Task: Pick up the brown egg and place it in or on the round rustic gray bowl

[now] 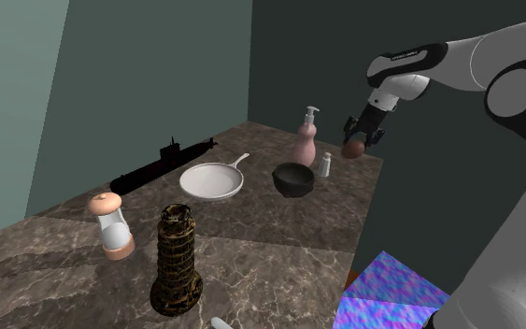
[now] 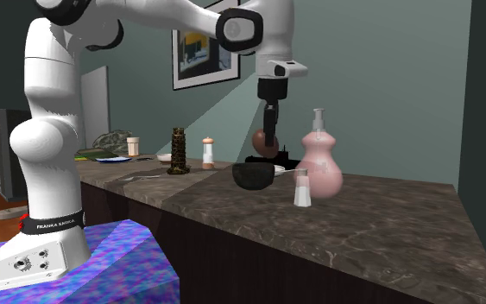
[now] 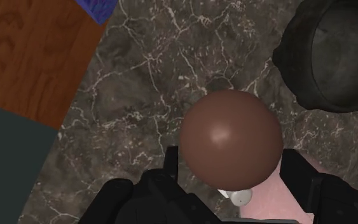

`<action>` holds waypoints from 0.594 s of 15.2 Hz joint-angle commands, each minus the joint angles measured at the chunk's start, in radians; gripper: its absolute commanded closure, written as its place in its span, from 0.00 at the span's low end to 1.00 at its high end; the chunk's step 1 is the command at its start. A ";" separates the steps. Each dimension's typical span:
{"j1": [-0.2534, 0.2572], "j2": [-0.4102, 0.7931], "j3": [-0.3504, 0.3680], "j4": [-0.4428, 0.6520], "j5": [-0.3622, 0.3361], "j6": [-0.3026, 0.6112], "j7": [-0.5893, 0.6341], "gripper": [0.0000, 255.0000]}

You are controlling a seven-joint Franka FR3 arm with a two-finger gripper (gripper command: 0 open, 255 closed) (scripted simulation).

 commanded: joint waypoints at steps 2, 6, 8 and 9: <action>0.013 -0.010 0.010 0.010 -0.006 -0.010 0.030 1.00; 0.064 -0.021 0.056 -0.005 -0.010 0.024 0.122 1.00; 0.089 -0.020 0.078 -0.005 -0.010 0.039 0.166 1.00; 0.101 -0.018 0.089 -0.004 -0.009 0.046 0.188 1.00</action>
